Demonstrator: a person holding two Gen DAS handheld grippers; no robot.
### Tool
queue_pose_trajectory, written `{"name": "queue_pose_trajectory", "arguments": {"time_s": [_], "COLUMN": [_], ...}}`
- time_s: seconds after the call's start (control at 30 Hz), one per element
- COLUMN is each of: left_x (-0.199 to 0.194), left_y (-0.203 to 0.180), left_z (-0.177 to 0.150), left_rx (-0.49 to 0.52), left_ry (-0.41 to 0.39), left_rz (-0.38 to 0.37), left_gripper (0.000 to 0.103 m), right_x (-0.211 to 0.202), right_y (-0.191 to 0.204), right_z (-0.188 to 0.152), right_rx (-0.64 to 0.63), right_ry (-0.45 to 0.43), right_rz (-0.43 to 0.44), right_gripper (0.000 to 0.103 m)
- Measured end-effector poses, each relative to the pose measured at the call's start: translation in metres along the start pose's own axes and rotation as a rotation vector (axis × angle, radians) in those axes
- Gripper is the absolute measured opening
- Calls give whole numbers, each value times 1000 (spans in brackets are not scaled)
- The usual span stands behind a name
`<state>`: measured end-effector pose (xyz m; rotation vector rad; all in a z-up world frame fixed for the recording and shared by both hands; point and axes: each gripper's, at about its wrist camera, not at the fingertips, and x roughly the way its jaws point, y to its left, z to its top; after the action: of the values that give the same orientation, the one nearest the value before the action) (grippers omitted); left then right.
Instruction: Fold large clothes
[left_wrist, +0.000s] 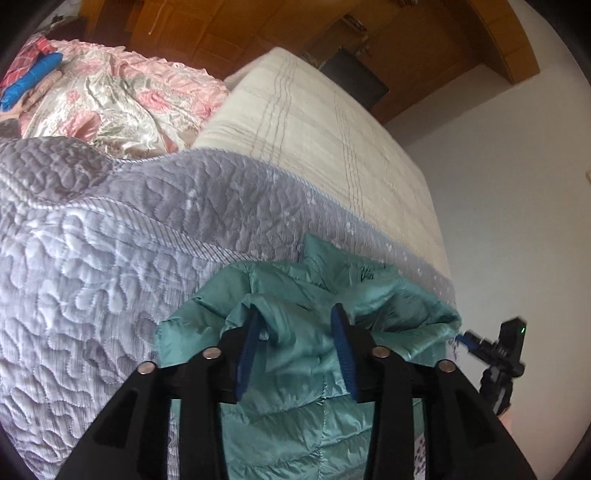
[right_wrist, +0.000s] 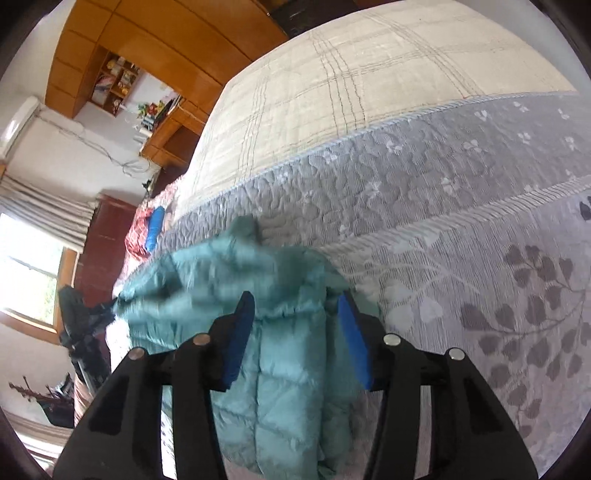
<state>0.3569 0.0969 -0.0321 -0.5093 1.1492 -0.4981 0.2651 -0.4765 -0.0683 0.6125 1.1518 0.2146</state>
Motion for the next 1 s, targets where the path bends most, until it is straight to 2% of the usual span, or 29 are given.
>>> {"name": "queue_pose_trajectory", "arguments": {"time_s": [0.07, 0.17, 0.33, 0.43, 0.47, 0.5, 0.53, 0.57, 0.6, 0.63, 0.67, 0.77, 0.83, 0.9, 1.0], "left_x": [-14, -23, -15, -4, -1, 2, 3, 4, 5, 4, 0, -19, -29, -28, -10], "left_y": [7, 6, 2, 1, 0, -1, -3, -5, -7, -9, -11, -24, -31, -31, -17], "left_z": [0, -9, -50, -75, -80, -87, -92, -95, -96, -96, -96, -93, -92, -90, -90], "left_rx": [-27, -6, 78, 95, 96, 104, 115, 122, 120, 107, 101, 122, 142, 157, 122], "left_ry": [-39, -42, 58, 117, 129, 136, 130, 119, 117, 114, 100, 34, 1, -2, 36], "left_rz": [0, 34, 100, 111, 113, 124, 140, 159, 155, 129, 112, 76, 75, 99, 132], "left_gripper": [43, 44, 51, 52, 52, 51, 49, 39, 30, 16, 10, 4, 4, 4, 4], "right_x": [1, 2, 7, 17, 20, 23, 26, 27, 26, 24, 19, 3, -3, 0, 20], "right_y": [2, 6, 6, 2, 2, 2, 4, 5, 8, 12, 17, 27, 29, 27, 14], "right_z": [-10, -29, -59, -76, -79, -82, -85, -87, -88, -89, -89, -86, -86, -87, -91], "right_rx": [-13, -35, -42, -36, -36, -39, -40, -41, -48, -59, -72, -99, -102, -93, -59], "right_ry": [13, 32, 61, 95, 101, 109, 119, 119, 114, 102, 86, 38, 21, 26, 72], "right_rz": [0, 2, 0, 3, 4, 7, 9, 6, 5, 10, 11, 29, 30, 5, -26], "right_gripper": [48, 48, 48, 47, 46, 36, 24, 20, 9, 5, 5, 4, 3, 3, 3]}}
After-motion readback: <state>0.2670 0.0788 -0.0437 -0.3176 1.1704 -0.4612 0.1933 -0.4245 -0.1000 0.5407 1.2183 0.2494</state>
